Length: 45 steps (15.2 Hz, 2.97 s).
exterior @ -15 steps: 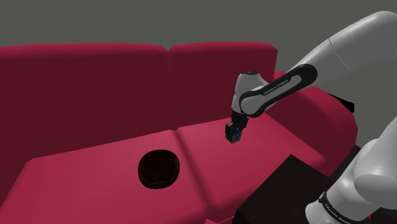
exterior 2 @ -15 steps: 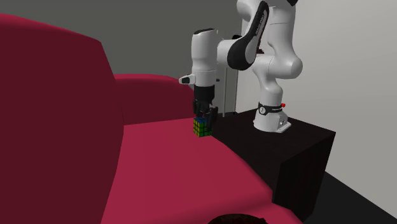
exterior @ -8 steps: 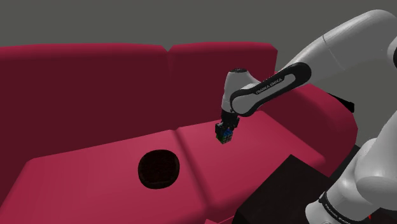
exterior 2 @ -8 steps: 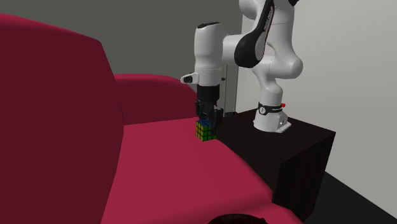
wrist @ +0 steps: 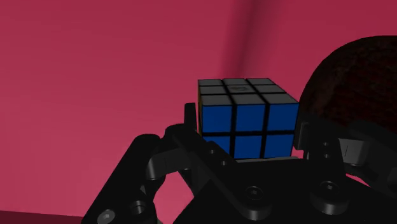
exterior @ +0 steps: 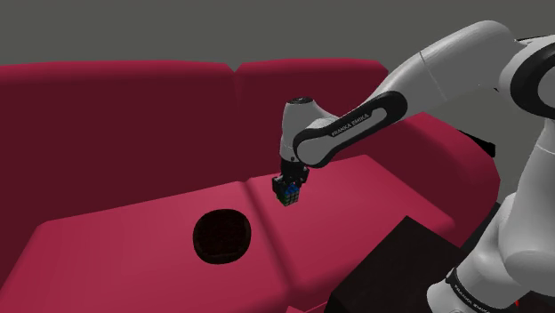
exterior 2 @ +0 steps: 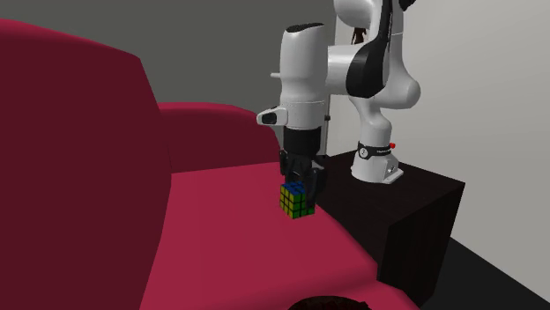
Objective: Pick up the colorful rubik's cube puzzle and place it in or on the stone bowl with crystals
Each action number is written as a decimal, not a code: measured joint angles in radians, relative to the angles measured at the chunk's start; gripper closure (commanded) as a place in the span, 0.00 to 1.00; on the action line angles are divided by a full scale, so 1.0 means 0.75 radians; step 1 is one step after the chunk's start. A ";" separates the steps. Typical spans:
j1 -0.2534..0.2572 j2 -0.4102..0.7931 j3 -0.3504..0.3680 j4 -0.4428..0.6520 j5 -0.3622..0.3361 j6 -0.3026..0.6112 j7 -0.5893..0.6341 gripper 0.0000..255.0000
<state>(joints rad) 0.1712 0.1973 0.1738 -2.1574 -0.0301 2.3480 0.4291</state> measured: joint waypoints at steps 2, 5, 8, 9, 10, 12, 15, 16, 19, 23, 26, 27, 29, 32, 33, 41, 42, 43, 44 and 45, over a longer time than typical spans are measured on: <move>0.033 0.057 0.014 0.093 -0.016 -0.038 0.054 1.00; 0.086 0.161 0.029 0.232 -0.045 -0.075 0.133 1.00; 0.148 0.264 0.042 0.393 -0.071 -0.135 0.214 1.00; 0.168 0.311 0.043 0.465 -0.082 -0.160 0.237 1.00; 0.188 0.343 0.045 0.514 -0.089 -0.178 0.260 1.00; 0.226 0.423 0.047 0.641 -0.104 -0.227 0.296 1.00; 0.285 0.562 0.045 0.864 -0.126 -0.313 0.342 1.00; 0.309 0.614 0.044 0.952 -0.133 -0.349 0.359 1.00; 0.355 0.723 0.041 1.126 -0.145 -0.414 0.387 1.00; 0.363 0.762 0.037 1.123 -0.152 -0.373 0.396 1.00; 0.367 0.794 0.033 1.122 -0.157 -0.340 0.400 1.00; 0.368 0.807 0.032 1.125 -0.159 -0.330 0.400 1.00; 0.370 0.826 0.029 1.119 -0.162 -0.305 0.402 1.00; 0.371 0.851 0.026 1.119 -0.165 -0.281 0.403 1.00; 0.371 0.852 0.026 1.116 -0.166 -0.277 0.403 1.00; 0.371 0.853 0.025 1.115 -0.166 -0.273 0.403 0.00; 0.371 0.853 0.025 1.115 -0.166 -0.273 0.403 0.00; 0.371 0.853 0.025 1.115 -0.166 -0.273 0.403 0.00; 0.371 0.853 0.025 1.115 -0.166 -0.273 0.403 0.00; 0.369 0.840 0.027 1.114 -0.164 -0.287 0.400 0.00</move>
<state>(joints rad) 0.4476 0.8272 0.1941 -1.3217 -0.1530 2.1330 0.7295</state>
